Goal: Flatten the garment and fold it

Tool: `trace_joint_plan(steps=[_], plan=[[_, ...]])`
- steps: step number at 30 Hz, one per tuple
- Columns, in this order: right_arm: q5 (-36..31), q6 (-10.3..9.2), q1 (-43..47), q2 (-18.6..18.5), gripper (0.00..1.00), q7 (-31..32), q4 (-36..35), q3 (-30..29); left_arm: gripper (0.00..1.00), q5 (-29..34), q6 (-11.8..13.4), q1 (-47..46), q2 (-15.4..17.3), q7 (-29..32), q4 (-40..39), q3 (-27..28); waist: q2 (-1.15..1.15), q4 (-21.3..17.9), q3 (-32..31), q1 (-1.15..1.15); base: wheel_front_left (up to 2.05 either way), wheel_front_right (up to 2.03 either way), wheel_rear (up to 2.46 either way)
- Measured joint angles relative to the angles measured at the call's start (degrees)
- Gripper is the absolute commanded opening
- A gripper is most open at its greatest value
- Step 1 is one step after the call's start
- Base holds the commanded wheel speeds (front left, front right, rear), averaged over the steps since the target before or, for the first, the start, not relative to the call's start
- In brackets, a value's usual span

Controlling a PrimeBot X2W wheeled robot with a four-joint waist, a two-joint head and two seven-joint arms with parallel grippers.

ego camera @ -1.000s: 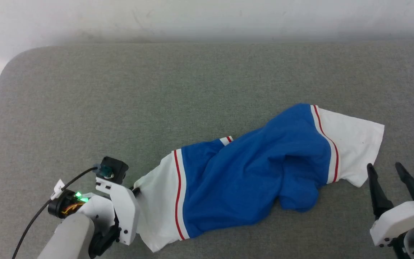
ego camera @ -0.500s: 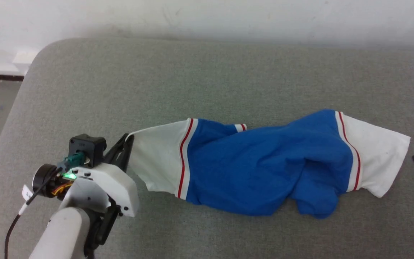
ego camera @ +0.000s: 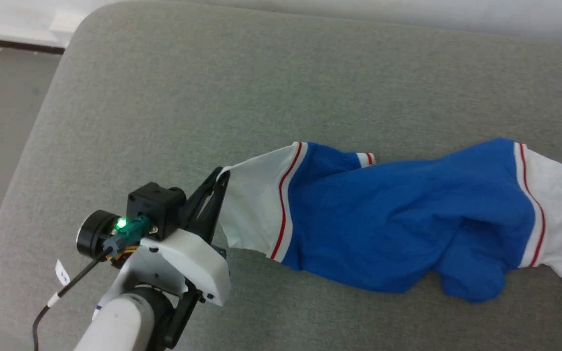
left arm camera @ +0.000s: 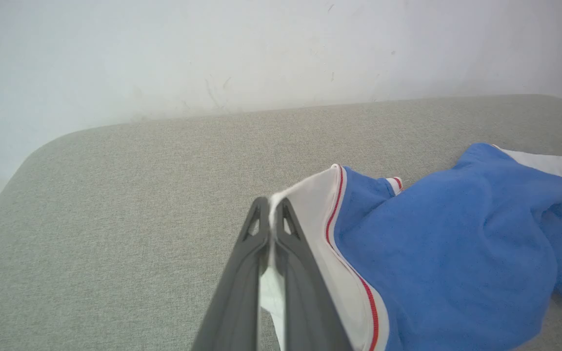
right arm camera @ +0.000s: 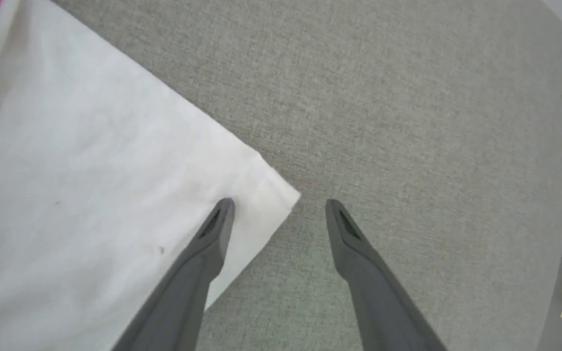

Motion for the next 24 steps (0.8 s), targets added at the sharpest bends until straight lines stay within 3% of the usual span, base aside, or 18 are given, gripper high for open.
trace_joint_plan(steps=[4,6,11,16,24], plan=[[1.16,-0.16,-0.59,-0.42,1.00,-1.59,3.27,2.16,0.00,0.01,0.02,0.00,-0.25,0.00,-0.08,-0.56,0.00,1.57,1.00,-0.02,0.00,0.00,0.00],[1.67,-0.25,-1.17,-1.18,0.00,-1.82,4.13,3.55,0.00,0.01,0.07,0.01,-0.27,0.00,0.13,-0.63,0.00,2.07,1.30,-0.02,0.00,0.00,0.00],[2.01,-0.23,-1.43,-0.71,0.00,-6.50,6.42,6.02,0.00,-0.15,0.09,0.40,0.03,-0.30,1.88,-0.40,0.00,2.32,0.13,-0.02,0.00,0.00,0.00],[0.12,-0.05,-2.62,-0.35,0.00,-16.68,7.42,5.95,0.00,-0.79,0.21,0.58,1.04,-1.38,3.12,1.56,0.00,1.65,-2.74,-0.01,0.00,0.00,0.00],[-1.12,-0.04,-7.45,-1.49,0.00,-26.49,0.85,5.91,0.00,-1.99,0.53,0.10,4.24,-3.63,2.01,6.98,0.00,-1.50,-9.12,-0.02,0.00,0.00,0.00]])
